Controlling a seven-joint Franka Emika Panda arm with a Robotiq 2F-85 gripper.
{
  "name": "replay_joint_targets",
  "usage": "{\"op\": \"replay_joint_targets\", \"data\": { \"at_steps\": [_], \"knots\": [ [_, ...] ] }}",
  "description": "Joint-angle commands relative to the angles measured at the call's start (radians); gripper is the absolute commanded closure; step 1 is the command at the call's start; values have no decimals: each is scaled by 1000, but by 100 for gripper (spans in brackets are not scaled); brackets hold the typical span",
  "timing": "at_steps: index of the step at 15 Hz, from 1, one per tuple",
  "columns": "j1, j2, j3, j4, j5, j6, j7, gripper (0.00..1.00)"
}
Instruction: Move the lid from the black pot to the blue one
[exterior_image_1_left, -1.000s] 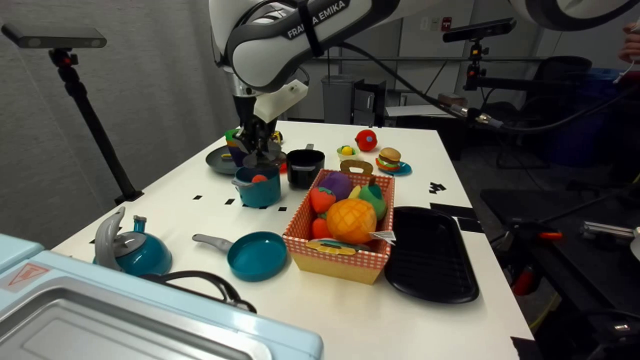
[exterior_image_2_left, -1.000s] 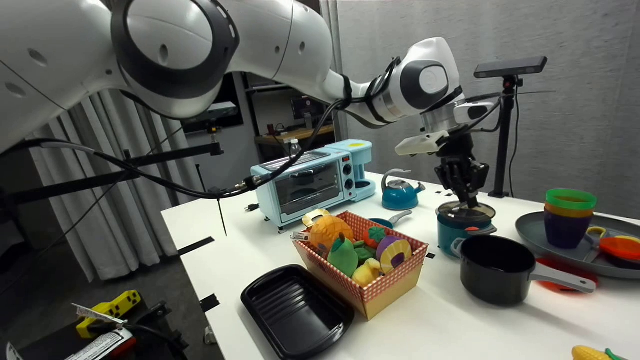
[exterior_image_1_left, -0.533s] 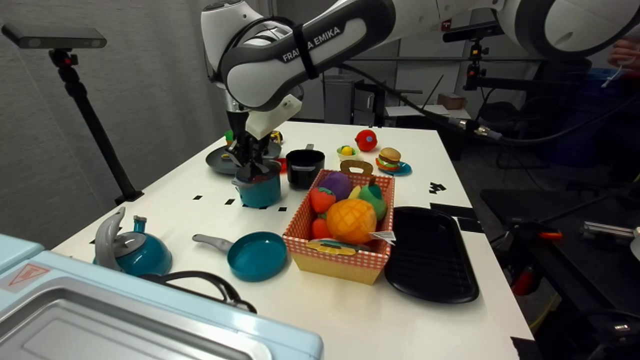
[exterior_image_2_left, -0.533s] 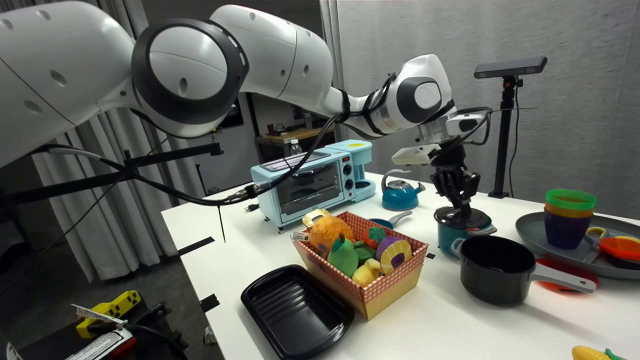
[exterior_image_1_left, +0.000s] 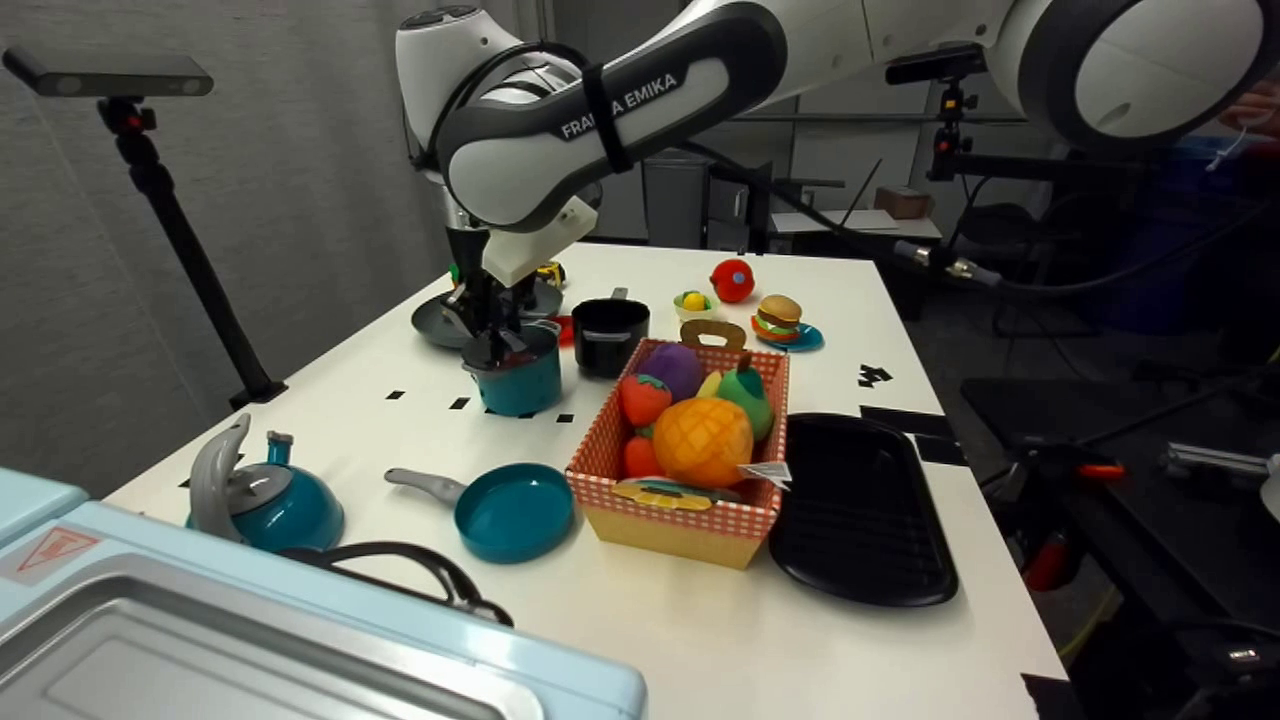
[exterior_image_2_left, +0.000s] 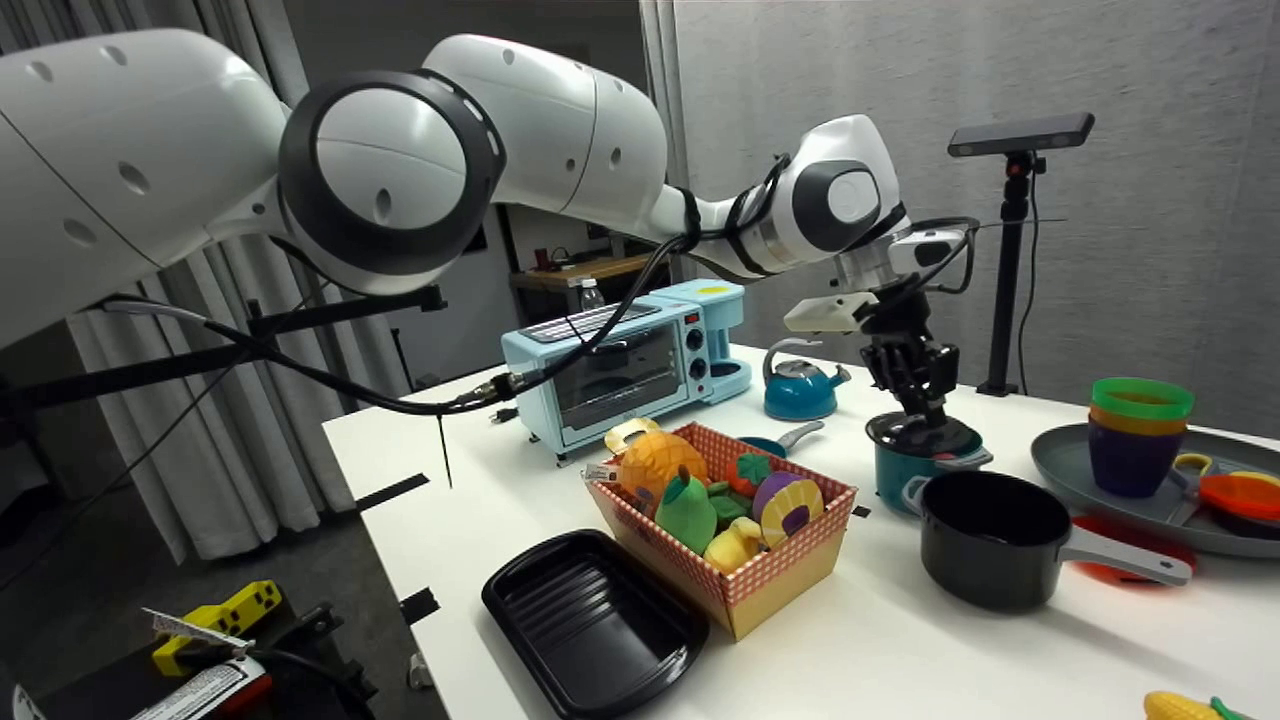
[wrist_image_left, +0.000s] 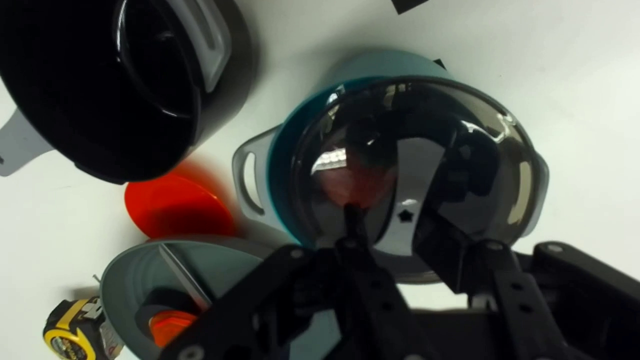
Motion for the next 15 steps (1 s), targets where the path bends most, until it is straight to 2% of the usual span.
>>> {"op": "replay_joint_targets", "data": {
  "at_steps": [1, 4, 6, 15],
  "knots": [
    [-5, 39, -7, 76, 1, -43, 19, 34],
    [-12, 32, -5, 72, 6, -41, 19, 10],
    [-20, 30, -5, 69, 8, -43, 19, 0],
    [-76, -36, 16, 14, 27, -20, -2, 0]
  ]
}}
